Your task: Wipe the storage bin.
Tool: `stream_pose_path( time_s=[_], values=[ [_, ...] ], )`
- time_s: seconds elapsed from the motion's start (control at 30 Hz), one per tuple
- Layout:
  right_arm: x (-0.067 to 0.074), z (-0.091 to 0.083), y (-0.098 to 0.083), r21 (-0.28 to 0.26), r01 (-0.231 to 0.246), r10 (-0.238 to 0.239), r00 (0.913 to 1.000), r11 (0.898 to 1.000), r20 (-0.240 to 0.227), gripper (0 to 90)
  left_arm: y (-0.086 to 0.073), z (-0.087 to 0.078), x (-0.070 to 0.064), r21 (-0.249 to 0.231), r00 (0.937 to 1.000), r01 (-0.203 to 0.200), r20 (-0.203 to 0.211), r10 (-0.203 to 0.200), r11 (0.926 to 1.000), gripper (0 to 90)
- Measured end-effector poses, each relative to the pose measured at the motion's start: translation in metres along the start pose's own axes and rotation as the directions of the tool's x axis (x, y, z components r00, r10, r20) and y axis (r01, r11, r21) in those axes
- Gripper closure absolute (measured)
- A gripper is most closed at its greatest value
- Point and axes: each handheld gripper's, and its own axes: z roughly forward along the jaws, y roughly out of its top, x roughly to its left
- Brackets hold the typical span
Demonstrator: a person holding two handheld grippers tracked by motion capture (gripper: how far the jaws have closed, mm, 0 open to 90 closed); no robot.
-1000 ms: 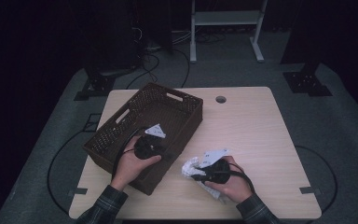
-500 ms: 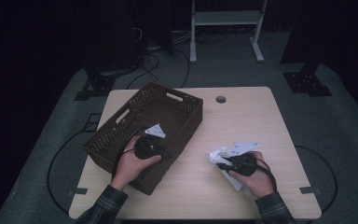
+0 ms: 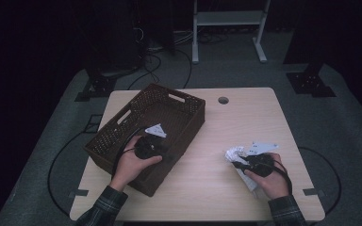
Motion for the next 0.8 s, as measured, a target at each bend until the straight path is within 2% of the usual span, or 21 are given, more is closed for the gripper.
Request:
stream_pose_path(
  time_s=[0.13,0.2,0.47,0.8],
  values=[
    [0.0,0.001,0.0,0.007,0.01,-0.01,0.9999,1.0,0.002,72.3,0.001,-0.003,-0.002,0.013,0.9999,-0.01,-0.005,0.01,0.9999,54.8],
    [0.0,0.002,0.0,0.008,0.01,-0.01,0.9999,1.0,0.001,72.3,0.002,-0.01,-0.002,-0.024,0.9999,0.0,0.013,0.001,0.9997,54.4],
    [0.002,0.003,0.0,0.007,0.006,-0.006,1.0,1.0,-0.003,72.2,0.0,-0.029,-0.003,-0.039,0.9999,-0.011,-0.008,0.011,0.9992,53.2],
    [0.001,0.003,-0.001,0.009,0.012,-0.012,0.9999,1.0,0.001,72.2,-0.012,-0.044,-0.005,-0.026,1.0,0.0,0.007,0.0,0.9997,58.2]
  ],
)
